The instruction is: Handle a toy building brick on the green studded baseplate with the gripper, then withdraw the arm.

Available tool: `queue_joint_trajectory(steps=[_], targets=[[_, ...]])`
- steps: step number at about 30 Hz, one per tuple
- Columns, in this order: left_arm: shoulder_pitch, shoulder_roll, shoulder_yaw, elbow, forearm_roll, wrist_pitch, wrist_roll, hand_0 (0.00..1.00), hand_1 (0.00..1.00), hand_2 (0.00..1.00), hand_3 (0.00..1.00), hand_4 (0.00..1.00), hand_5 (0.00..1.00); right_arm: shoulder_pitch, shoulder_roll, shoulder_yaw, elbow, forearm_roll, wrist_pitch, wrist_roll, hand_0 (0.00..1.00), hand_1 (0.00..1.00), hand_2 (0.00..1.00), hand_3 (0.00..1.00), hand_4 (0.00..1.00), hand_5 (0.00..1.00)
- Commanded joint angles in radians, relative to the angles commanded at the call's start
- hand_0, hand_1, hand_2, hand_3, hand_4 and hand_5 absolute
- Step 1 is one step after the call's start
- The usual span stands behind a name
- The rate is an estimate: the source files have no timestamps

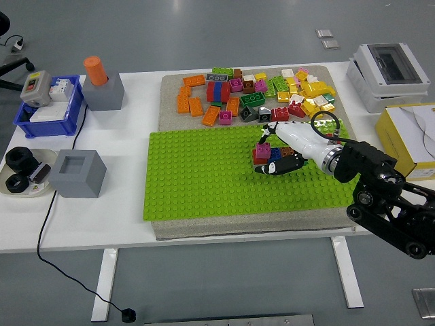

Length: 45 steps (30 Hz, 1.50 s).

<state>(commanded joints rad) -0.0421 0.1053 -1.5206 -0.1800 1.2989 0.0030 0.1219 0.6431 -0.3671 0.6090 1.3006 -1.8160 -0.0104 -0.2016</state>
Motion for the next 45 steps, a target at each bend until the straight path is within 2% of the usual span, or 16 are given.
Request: queue_joint_trajectory(steps=[15,45], targets=[[-0.005,0.002,0.001,0.000,0.001,0.000,0.000,0.637,0.641,0.606,0.614,0.617,0.236,0.006,0.021,-0.009,-0.062,0.013,0.000,0.008,0.927,0.908,0.916,0.632,0.926,0.541],[-0.008,0.003,0.005,0.000,0.000,-0.001,-0.002,0.637,0.641,0.606,0.611,0.616,0.238,0.014,0.045,-0.036,-0.101,-0.002,0.002,0.001,0.927,0.906,0.915,0.627,0.918,0.547]])
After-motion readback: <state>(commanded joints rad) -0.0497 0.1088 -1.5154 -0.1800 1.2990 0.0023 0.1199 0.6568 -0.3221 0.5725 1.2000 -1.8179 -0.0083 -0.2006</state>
